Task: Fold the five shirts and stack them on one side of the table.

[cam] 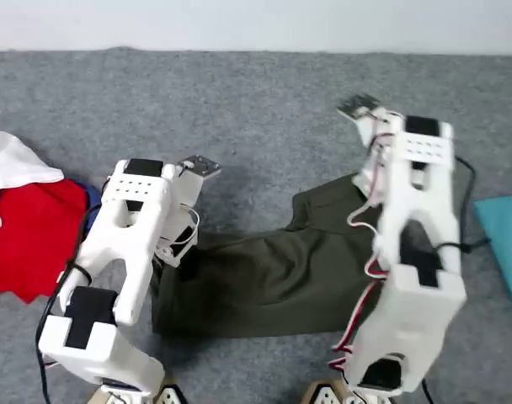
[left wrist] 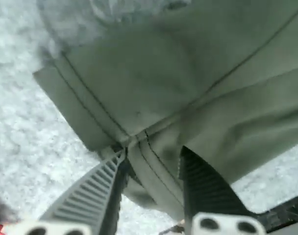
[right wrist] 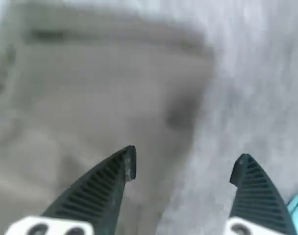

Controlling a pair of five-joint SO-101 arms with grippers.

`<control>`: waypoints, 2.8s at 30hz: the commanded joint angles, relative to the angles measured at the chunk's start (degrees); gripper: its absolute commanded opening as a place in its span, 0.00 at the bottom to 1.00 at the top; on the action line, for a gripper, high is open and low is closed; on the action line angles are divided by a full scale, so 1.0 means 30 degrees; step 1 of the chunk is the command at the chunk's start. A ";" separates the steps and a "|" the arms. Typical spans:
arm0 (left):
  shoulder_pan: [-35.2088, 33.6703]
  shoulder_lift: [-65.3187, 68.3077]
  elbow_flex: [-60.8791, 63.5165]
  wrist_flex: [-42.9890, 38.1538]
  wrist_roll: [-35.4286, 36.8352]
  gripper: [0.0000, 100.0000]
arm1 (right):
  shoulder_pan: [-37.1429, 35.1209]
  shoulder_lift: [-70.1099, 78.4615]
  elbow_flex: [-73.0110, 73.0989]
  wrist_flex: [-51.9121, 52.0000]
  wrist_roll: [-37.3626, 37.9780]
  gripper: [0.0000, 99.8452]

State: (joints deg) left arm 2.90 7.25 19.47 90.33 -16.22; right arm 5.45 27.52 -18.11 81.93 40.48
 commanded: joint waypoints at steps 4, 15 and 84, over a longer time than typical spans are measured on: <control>-0.0147 -0.0088 -0.0073 0.0908 0.0234 0.16 | -0.0484 0.5319 -0.6886 0.0952 0.0586 0.32; -0.0147 0.0059 0.0015 0.0938 0.0264 0.15 | -0.2154 1.4227 -1.9018 0.5788 0.3165 0.31; -0.2081 0.0088 0.1363 0.0557 0.0117 0.15 | 0.1158 -1.1033 1.1839 0.6989 0.9172 0.42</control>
State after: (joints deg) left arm -2.99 7.69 23.52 92.26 -16.22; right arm 9.05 -0.09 21.98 100.57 67.74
